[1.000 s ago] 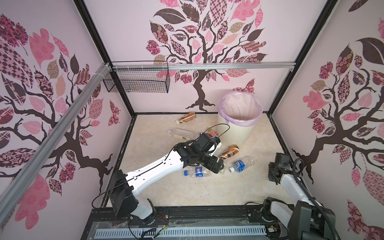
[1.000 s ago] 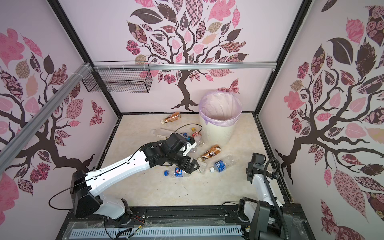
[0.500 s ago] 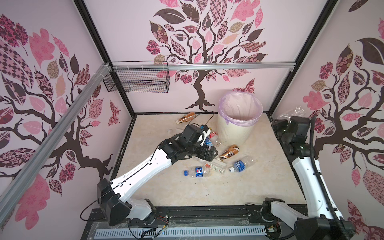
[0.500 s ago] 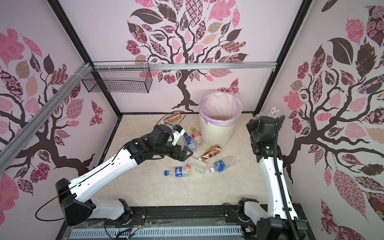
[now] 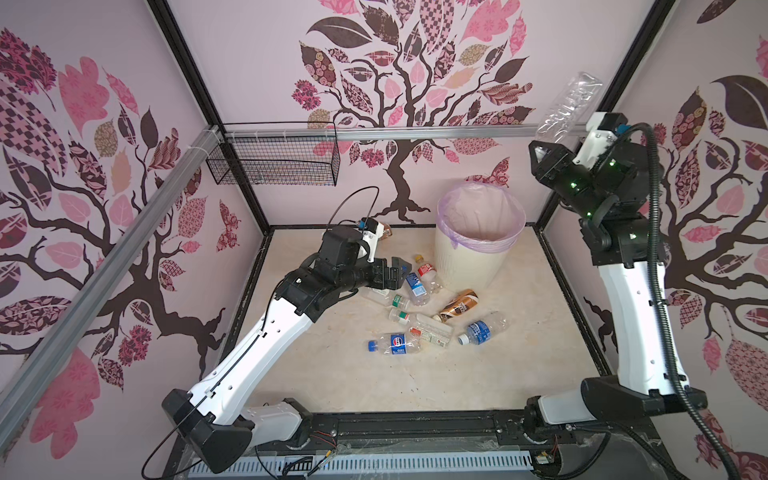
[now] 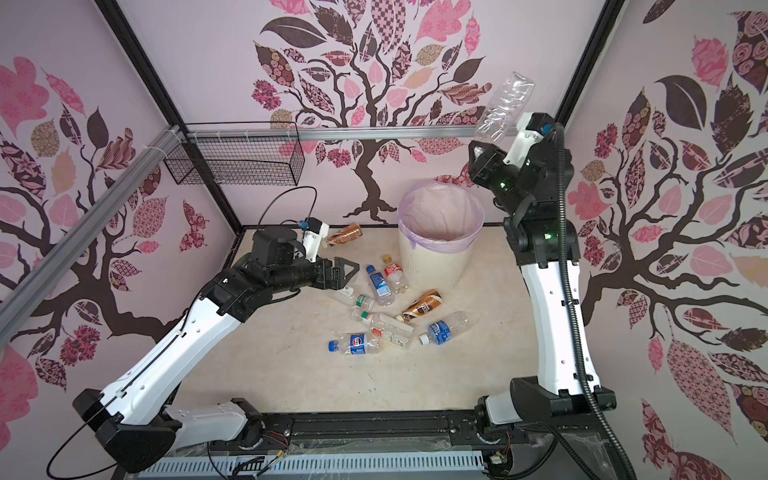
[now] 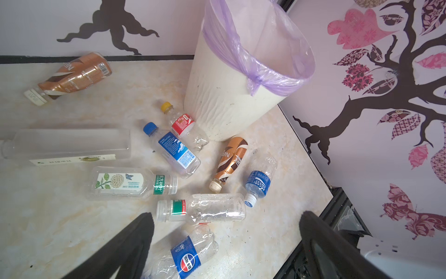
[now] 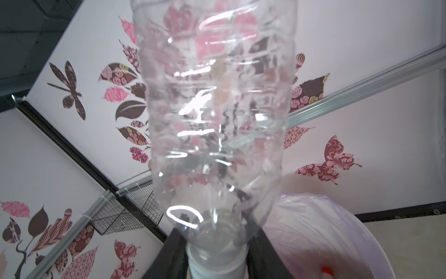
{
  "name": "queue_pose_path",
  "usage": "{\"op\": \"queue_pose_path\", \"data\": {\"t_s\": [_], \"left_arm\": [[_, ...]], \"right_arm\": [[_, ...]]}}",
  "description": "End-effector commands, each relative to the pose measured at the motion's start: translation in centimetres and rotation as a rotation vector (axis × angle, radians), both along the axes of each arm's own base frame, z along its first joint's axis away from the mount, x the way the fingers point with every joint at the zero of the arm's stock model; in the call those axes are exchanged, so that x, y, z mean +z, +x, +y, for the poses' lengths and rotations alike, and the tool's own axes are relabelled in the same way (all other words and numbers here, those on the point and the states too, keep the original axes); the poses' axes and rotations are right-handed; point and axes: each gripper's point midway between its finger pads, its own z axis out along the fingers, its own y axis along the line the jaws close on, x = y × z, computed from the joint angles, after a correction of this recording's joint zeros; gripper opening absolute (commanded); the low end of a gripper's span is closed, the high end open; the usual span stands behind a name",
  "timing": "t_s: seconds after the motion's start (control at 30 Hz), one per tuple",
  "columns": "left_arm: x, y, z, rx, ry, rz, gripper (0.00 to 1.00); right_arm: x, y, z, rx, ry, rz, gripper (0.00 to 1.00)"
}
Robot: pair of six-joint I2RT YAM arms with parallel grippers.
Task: Throw the plastic bottles in the bin
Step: 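Release the clear bottle over the bin with the right gripper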
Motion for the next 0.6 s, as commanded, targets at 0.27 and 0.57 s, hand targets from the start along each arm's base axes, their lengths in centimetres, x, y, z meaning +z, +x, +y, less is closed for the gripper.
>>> {"op": "queue_pose_path", "data": {"t_s": [0.27,0.57], "left_arm": [[-1.2,1.3,-0.1,0.018,0.019,0.015,0.98],[-2.1,1.5,1.5,0.077,0.066,0.045,0.98]], "right_arm": [[-9.8,2.9,2.0,0.079,-0.178,0.257,0.65],[-3.8,1.8,1.7,0.065,-0.167,0.181,1.0]]}}
